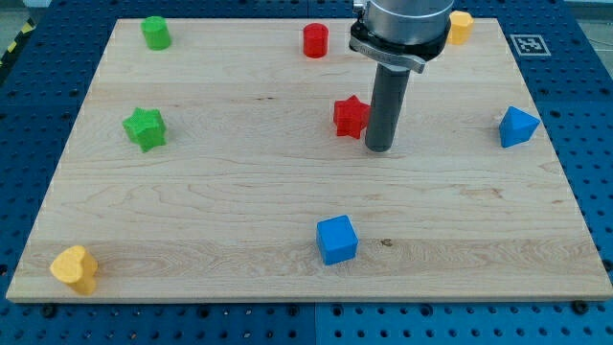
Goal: Move the red circle above the red star
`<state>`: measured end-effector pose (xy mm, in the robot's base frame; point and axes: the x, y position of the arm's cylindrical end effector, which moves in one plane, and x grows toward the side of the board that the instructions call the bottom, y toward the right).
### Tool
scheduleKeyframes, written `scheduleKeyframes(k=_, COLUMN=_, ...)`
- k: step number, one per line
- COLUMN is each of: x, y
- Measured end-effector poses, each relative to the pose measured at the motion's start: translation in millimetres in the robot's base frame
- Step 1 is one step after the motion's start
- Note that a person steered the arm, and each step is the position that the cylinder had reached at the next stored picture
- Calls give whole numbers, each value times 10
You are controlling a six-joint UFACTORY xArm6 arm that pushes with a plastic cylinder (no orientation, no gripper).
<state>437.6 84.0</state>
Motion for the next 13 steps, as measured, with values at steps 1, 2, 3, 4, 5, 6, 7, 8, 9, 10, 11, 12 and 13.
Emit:
scheduleKeyframes(k=1, x=-111, y=114)
scheduleKeyframes(k=2, x=-112, y=328)
scheduleKeyframes(k=3, x=-371, y=319)
scheduleKeyframes(k=4, x=-718, y=304)
scheduleKeyframes(k=5, x=-957, y=304)
scheduleKeyframes(k=6, x=-1443, y=289)
scheduleKeyframes(k=7, x=-1961, y=117)
scheduleKeyframes(k=8, x=-2370, y=-163)
scheduleKeyframes(k=9, x=-2392, y=-642)
scheduleKeyframes(k=10, x=-2343, y=-932)
scheduleKeyframes(k=11, x=-2186, y=-881)
scheduleKeyframes(k=12, x=-2060, y=-841)
scheduleKeyframes(k=13, x=-2060, y=-841)
